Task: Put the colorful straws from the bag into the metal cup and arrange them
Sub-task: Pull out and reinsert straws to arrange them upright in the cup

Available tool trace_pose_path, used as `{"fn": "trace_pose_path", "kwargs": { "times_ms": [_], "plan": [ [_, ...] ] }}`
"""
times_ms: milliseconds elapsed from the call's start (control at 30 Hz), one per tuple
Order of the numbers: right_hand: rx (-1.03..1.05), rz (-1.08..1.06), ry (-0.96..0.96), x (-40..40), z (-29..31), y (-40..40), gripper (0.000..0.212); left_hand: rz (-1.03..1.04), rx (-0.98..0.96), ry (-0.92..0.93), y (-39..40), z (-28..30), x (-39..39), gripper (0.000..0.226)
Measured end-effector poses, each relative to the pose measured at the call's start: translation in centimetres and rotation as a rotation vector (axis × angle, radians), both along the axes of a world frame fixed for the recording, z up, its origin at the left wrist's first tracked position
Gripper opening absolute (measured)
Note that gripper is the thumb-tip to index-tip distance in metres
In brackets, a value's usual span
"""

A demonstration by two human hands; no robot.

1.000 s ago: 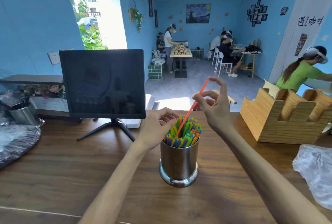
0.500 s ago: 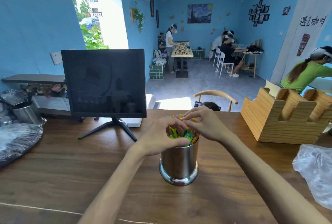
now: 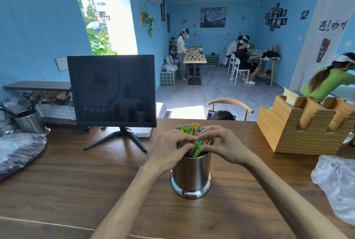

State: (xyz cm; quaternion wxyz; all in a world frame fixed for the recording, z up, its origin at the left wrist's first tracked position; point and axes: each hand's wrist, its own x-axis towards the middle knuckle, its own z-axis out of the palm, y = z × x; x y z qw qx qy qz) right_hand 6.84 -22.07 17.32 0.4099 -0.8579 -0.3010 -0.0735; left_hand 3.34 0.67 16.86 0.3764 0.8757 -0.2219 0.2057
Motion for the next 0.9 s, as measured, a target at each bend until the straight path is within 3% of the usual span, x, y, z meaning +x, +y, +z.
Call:
{"fn": "trace_pose_path", "kwargs": {
  "times_ms": [33, 100, 200, 267, 433, 667, 900],
  "plan": [
    [0.053, -0.006, 0.005, 0.0, -0.2, 0.1, 0.04, 0.014, -0.016, -0.029, 0.0, -0.3, 0.0, 0.04],
    [0.136, -0.033, 0.071, -0.1, -0.6, 0.2, 0.074, 0.077, -0.079, -0.059, 0.2, -0.9, 0.4, 0.067],
    [0.243, -0.023, 0.325, 0.0, -1.3, 0.5, 0.131, -0.036, -0.448, 0.196, 0.5, -1.9, 0.9, 0.112],
    [0.326, 0.025, 0.45, 0.1, -1.9, 0.9, 0.142, -0.132, -0.637, 0.36, 0.4, -2.6, 1.3, 0.122],
    [0.351, 0.061, 0.466, 0.5, -2.8, 2.3, 0.142, -0.131, -0.707, 0.474, -0.5, -3.7, 2.0, 0.122],
    [0.424, -0.038, 0.313, 0.2, -2.8, 2.9, 0.089, -0.075, -0.747, 0.406, -1.4, -3.9, 2.1, 0.076],
    [0.623, -0.083, 0.35, 0.3, -4.3, 3.4, 0.089, -0.011, -0.851, 0.402, -2.1, -4.3, 1.9, 0.062]
  ]
}}
